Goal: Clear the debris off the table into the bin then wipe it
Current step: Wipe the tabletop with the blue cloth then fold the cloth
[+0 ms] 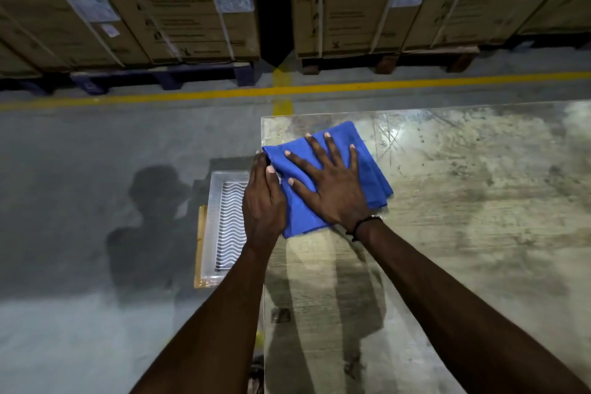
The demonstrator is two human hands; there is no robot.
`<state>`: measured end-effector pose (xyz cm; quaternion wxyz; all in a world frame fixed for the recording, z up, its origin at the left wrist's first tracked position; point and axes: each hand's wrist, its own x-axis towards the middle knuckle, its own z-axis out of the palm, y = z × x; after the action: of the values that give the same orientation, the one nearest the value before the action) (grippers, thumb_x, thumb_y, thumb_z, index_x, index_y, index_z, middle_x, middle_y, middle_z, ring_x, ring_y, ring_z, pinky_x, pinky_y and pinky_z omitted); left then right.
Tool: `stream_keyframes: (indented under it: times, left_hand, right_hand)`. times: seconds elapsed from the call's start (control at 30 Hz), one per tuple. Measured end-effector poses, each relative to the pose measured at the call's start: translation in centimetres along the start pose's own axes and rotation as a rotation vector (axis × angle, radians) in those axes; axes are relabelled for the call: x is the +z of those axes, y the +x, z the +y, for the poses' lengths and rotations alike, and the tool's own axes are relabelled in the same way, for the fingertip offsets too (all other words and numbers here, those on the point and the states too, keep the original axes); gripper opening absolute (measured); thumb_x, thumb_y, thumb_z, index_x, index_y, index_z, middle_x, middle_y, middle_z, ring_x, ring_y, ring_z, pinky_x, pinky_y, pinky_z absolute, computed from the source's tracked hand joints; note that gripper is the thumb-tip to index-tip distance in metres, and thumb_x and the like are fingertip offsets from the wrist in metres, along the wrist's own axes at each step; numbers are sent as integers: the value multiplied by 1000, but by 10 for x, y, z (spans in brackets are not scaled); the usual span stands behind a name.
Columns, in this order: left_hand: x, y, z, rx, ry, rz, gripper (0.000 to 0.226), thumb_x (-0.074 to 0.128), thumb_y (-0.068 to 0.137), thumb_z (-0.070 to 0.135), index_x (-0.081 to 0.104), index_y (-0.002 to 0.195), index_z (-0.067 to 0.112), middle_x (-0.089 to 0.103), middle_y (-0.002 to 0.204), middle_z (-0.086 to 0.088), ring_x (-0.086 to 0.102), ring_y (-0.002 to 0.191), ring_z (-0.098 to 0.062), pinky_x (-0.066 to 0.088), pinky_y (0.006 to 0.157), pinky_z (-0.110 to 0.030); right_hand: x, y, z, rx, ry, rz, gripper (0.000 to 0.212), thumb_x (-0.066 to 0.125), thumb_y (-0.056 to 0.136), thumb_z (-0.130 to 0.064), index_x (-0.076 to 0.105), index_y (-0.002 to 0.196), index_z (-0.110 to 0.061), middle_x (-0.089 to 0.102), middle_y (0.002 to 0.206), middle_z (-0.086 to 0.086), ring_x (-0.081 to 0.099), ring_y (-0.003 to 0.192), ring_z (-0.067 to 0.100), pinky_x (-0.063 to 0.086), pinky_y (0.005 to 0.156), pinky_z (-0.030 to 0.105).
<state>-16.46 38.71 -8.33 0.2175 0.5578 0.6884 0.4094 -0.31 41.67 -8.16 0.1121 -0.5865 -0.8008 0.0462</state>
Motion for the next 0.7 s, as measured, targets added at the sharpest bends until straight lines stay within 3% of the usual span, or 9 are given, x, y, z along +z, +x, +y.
stream_keyframes:
  times: [0.23,0.3,0.4,0.53,0.7]
  left_hand:
    - [-5,-2,2,0,-68,-16,56,32,110,35,54,148,1,52,156,-16,46,148,-27,25,119,-15]
    - [-6,-4,2,11,-47,-34,55,35,109,32,55,147,0,50,157,-18,45,149,-31,26,122,-21]
    - [-8,-5,1,31,62,-89,59,41,103,35,52,151,3,41,163,-18,37,153,-32,29,126,-42]
    - [-15,-26,0,105,200,-231,68,45,98,41,39,161,12,21,173,-13,17,160,-31,16,126,-47]
    - [-36,-88,4,204,278,-349,65,40,100,37,37,162,15,17,174,-11,10,162,-30,10,128,-50]
  right_hand:
    - [-6,-90,-43,205,14,28,58,32,102,-72,29,158,-55,13,175,-9,1,163,24,1,124,68]
    - [-8,-120,-61,263,29,26,58,31,102,-72,28,158,-55,9,175,-9,-2,163,24,-2,124,67]
    - [-5,-160,-88,342,25,53,59,30,102,-72,31,158,-53,10,175,-7,-1,163,26,0,124,68]
    - [0,-205,-122,462,30,107,61,31,102,-73,30,159,-51,13,175,-5,2,162,29,2,123,69]
    - [0,-252,-160,640,15,122,62,35,102,-72,25,160,-52,11,175,-4,-1,162,30,2,122,70]
